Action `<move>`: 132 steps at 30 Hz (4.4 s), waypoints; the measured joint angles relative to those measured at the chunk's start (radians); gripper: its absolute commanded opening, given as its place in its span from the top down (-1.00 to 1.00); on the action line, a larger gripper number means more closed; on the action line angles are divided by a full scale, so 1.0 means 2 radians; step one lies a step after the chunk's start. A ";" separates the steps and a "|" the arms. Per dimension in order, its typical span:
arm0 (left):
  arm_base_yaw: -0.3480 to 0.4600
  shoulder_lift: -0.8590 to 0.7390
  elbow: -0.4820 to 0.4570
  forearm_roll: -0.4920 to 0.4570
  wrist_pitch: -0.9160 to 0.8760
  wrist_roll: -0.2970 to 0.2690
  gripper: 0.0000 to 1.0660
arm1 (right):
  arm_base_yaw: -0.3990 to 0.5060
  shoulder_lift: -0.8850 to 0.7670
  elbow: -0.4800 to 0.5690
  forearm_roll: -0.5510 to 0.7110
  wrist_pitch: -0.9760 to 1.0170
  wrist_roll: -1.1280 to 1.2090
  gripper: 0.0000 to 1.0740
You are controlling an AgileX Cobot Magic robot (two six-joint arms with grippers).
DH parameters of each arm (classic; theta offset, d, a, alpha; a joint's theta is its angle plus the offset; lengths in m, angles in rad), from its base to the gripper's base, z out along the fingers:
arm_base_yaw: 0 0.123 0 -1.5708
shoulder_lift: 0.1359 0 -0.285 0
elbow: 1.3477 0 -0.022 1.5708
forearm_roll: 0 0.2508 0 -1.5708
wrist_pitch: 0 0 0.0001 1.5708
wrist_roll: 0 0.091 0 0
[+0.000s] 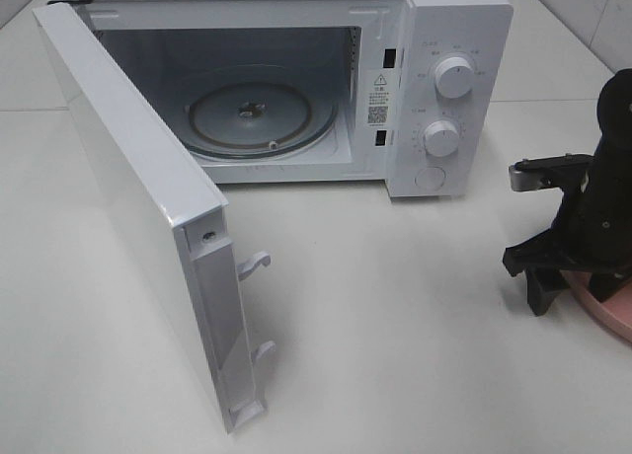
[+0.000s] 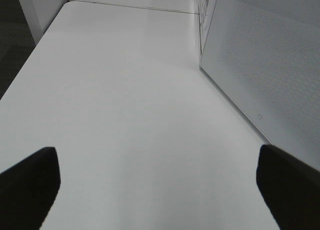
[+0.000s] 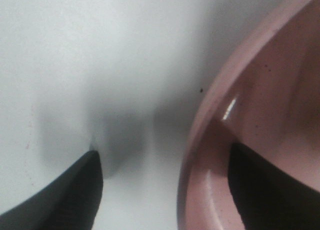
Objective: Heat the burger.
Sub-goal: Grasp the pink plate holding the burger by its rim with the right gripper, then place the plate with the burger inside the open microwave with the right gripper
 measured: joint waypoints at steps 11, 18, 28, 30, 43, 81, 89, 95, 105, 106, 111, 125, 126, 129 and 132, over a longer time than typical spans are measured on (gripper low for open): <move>0.000 0.000 0.000 0.000 0.000 0.000 -0.88 | -0.001 -0.002 -0.003 -0.004 0.000 -0.013 1.00; 0.000 0.000 0.000 0.000 0.000 0.000 -0.88 | -0.001 -0.003 -0.004 -0.004 0.000 -0.006 1.00; 0.000 0.000 0.000 0.000 0.000 0.000 -0.88 | -0.001 -0.003 -0.004 -0.011 -0.005 0.015 1.00; 0.000 0.000 0.000 0.000 0.000 0.000 -0.88 | 0.001 -0.003 -0.004 -0.014 -0.004 0.018 1.00; 0.000 0.000 0.000 0.000 0.000 0.000 -0.88 | 0.088 -0.090 0.013 -0.099 0.088 0.087 1.00; 0.000 0.000 0.000 0.000 0.000 0.000 -0.88 | 0.440 -0.294 0.185 -0.210 0.057 -0.103 1.00; 0.000 0.000 0.000 0.000 0.000 0.000 -0.88 | 0.440 -0.294 0.186 -0.237 0.000 -0.224 1.00; 0.000 0.000 0.000 0.000 0.000 0.000 -0.88 | 0.432 -0.280 0.185 -0.240 -0.066 -0.303 1.00; 0.000 0.000 0.000 0.000 0.000 0.000 -0.88 | 0.382 -0.219 0.150 -0.240 -0.118 -0.354 1.00; 0.000 0.000 0.000 0.000 0.000 0.000 -0.88 | 0.382 -0.219 0.150 -0.240 -0.118 -0.354 1.00; 0.000 0.000 0.000 0.000 0.000 0.000 -0.88 | 0.378 -0.188 0.133 -0.244 -0.136 -0.359 1.00; 0.000 0.000 0.000 0.000 0.000 0.000 -0.88 | 0.345 -0.133 0.075 -0.142 -0.146 -0.461 1.00; 0.000 0.000 0.000 0.000 0.000 0.000 -0.88 | 0.340 -0.126 0.066 -0.122 -0.145 -0.486 1.00; 0.000 0.000 0.000 0.000 0.000 0.000 -0.88 | 0.339 -0.121 0.061 -0.113 -0.145 -0.497 1.00; 0.000 0.000 0.000 0.000 0.000 0.000 -0.88 | 0.330 -0.107 0.044 -0.088 -0.136 -0.529 1.00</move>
